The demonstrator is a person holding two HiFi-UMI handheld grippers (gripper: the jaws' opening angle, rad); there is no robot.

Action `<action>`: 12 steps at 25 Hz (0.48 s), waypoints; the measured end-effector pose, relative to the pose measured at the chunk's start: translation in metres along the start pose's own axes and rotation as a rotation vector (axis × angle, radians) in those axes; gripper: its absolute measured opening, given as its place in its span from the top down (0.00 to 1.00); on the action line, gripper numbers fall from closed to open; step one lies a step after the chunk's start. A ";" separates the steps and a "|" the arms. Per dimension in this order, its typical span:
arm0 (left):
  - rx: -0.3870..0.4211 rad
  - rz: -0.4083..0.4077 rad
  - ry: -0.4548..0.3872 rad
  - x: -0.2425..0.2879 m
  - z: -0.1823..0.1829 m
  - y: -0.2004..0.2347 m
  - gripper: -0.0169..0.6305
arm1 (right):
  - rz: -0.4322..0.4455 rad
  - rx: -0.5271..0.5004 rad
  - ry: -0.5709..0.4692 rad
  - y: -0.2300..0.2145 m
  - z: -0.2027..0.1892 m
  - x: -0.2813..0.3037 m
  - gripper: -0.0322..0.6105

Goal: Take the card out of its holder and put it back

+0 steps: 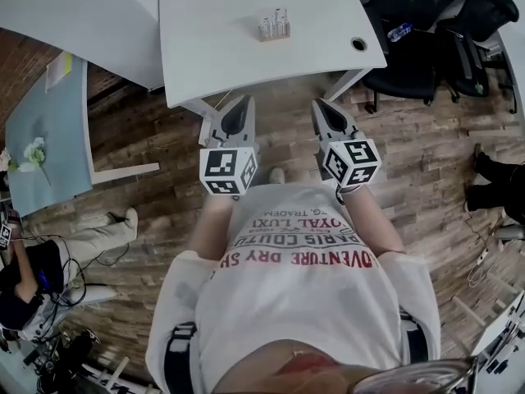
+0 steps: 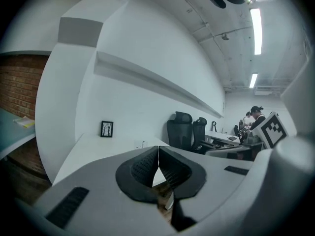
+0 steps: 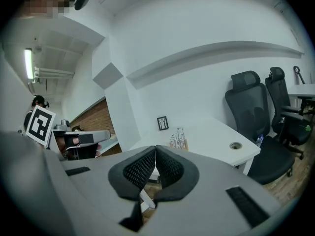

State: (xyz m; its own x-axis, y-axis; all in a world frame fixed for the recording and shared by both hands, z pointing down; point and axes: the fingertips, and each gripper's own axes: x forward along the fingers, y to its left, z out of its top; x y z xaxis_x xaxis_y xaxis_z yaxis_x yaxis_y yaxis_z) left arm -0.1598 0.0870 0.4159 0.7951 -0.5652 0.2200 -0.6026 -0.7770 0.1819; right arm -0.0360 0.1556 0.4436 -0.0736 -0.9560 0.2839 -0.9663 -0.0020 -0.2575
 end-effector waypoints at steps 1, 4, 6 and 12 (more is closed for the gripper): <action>-0.006 0.002 0.002 0.004 -0.001 0.006 0.94 | -0.002 0.000 0.003 -0.001 0.001 0.006 0.91; -0.025 0.000 0.010 0.016 -0.005 0.016 0.94 | -0.010 -0.006 0.016 -0.007 0.002 0.020 0.91; -0.032 0.001 0.018 0.024 -0.009 0.020 0.94 | -0.012 -0.007 0.027 -0.014 0.001 0.029 0.91; -0.036 0.042 0.023 0.053 -0.013 0.032 0.94 | 0.018 -0.016 0.046 -0.040 0.002 0.065 0.91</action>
State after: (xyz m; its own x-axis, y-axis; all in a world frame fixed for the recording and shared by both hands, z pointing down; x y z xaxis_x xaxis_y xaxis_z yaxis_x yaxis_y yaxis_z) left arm -0.1379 0.0361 0.4457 0.7676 -0.5902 0.2499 -0.6378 -0.7421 0.2061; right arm -0.0011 0.0929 0.4702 -0.1016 -0.9413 0.3218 -0.9685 0.0196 -0.2482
